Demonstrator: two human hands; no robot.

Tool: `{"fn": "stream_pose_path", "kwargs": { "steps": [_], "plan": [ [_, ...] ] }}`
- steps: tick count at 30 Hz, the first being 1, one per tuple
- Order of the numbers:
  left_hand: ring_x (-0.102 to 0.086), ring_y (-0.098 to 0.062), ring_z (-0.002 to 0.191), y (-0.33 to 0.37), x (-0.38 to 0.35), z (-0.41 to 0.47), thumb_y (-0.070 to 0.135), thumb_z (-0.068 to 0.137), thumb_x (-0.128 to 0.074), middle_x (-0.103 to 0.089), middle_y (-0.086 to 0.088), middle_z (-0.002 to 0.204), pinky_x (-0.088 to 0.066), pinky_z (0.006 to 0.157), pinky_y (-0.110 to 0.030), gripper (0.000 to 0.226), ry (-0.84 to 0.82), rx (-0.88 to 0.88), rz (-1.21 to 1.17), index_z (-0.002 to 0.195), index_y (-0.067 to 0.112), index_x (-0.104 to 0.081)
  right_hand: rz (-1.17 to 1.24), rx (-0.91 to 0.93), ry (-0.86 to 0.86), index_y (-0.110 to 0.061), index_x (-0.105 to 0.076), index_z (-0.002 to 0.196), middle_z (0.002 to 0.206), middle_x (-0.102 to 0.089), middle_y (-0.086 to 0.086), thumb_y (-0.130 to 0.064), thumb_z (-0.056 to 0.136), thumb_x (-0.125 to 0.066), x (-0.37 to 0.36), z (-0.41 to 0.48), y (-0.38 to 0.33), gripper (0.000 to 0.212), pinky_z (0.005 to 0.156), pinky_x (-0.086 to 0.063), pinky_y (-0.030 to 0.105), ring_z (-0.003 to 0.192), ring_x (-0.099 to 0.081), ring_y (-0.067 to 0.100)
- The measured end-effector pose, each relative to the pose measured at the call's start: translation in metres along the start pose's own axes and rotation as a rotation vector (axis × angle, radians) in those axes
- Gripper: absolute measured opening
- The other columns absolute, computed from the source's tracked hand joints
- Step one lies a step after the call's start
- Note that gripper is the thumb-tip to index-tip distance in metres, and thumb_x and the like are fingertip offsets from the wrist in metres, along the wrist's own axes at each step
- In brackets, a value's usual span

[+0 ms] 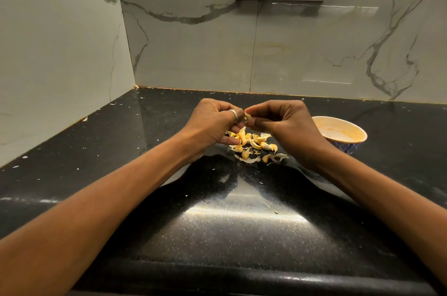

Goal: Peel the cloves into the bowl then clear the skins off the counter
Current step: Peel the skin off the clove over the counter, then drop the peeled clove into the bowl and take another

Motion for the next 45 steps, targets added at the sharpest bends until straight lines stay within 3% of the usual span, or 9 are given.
{"fn": "stream_pose_path", "kwargs": {
  "steps": [5,10,18,23,28,30,35,39,45],
  "plan": [
    [-0.059,-0.004,0.058,0.001,0.000,0.000,0.010,0.096,-0.059,-0.064,-0.006,0.077,-0.057,0.053,-0.027,0.015,0.001,0.004,-0.026,0.092,0.002,-0.071,0.289,-0.154,-0.018,-0.002,-0.072,0.106,0.098,-0.075,0.020,0.005,0.087,-0.067,-0.004,0.000,0.007,0.020,0.082,-0.061,0.030,0.087,-0.073,0.024],
    [-0.060,-0.008,0.061,-0.004,0.004,0.003,0.014,0.096,-0.060,-0.065,-0.008,0.079,-0.058,0.054,-0.028,0.016,0.035,0.019,0.046,0.090,0.004,-0.071,0.339,-0.187,0.002,-0.001,-0.071,0.106,0.097,-0.075,0.018,0.006,0.090,-0.064,0.000,0.002,0.010,0.019,0.080,-0.061,0.029,0.087,-0.074,0.023],
    [-0.063,-0.010,0.059,0.000,0.015,0.006,0.018,0.078,-0.086,-0.072,-0.003,0.082,-0.053,0.053,-0.028,0.018,0.169,-0.084,0.351,0.083,0.017,-0.069,-0.096,0.038,0.030,-0.014,-0.075,0.107,0.093,-0.077,0.003,-0.008,0.091,-0.071,0.010,0.004,-0.014,0.017,0.081,-0.060,0.029,0.086,-0.074,0.018],
    [-0.063,-0.009,0.073,0.006,0.049,0.007,0.022,0.076,-0.087,-0.065,0.007,0.073,-0.044,0.063,-0.023,0.030,0.401,-0.111,0.558,0.064,0.024,-0.059,-0.302,0.119,-0.053,-0.013,-0.076,0.106,0.088,-0.076,-0.004,-0.014,0.090,-0.074,-0.013,0.008,-0.029,0.016,0.071,-0.055,0.019,0.075,-0.070,0.000],
    [-0.061,-0.003,0.071,0.004,0.055,0.008,0.023,0.076,-0.087,-0.065,0.013,0.070,-0.044,0.069,-0.024,0.033,0.420,-0.111,0.611,0.059,0.026,-0.059,-0.586,0.211,-0.098,-0.012,-0.075,0.108,0.098,-0.074,-0.002,-0.013,0.091,-0.072,-0.001,0.015,-0.056,0.018,0.079,-0.054,0.009,0.083,-0.067,-0.003],
    [-0.063,-0.001,0.074,0.006,0.050,0.008,0.022,0.077,-0.086,-0.067,0.013,0.073,-0.049,0.072,-0.024,0.030,0.389,-0.134,0.623,0.061,0.028,-0.062,-0.646,0.154,-0.106,-0.015,-0.075,0.108,0.098,-0.073,-0.004,-0.014,0.091,-0.071,0.021,0.018,-0.061,0.017,0.075,-0.052,0.009,0.087,-0.066,-0.002],
    [-0.056,0.007,0.069,0.011,0.045,0.006,0.021,0.080,-0.082,-0.062,0.021,0.066,-0.038,0.062,-0.013,0.027,0.372,-0.159,0.661,0.063,0.032,-0.064,-0.706,-0.018,-0.055,-0.024,-0.077,0.102,0.091,-0.073,-0.005,-0.014,0.089,-0.072,0.081,0.023,-0.050,0.017,0.073,-0.045,0.018,0.089,-0.065,0.007],
    [-0.065,0.001,0.077,0.011,0.041,0.005,0.015,0.079,-0.078,-0.069,0.019,0.070,-0.051,0.078,-0.023,0.026,0.352,-0.155,0.645,0.062,0.032,-0.069,-0.707,-0.168,-0.038,-0.025,-0.081,0.091,0.089,-0.077,-0.001,-0.011,0.086,-0.075,0.116,0.022,-0.038,0.016,0.091,-0.053,0.036,0.093,-0.068,0.018],
    [-0.064,-0.001,0.082,0.011,0.036,0.004,0.012,0.081,-0.073,-0.072,0.015,0.078,-0.046,0.078,-0.023,0.018,0.328,-0.159,0.662,0.073,0.027,-0.076,-0.877,-0.442,-0.238,-0.020,-0.081,0.083,0.084,-0.075,0.005,0.000,0.085,-0.069,0.119,0.010,-0.009,0.024,0.079,-0.052,0.033,0.079,-0.064,0.019]
  ]
}}
Point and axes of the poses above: each hand's wrist, its own z-axis towards the middle knuckle, its own x-axis out of the back of the hand, y = z × x, the point moved 7 cm from there along z, towards the middle knuckle
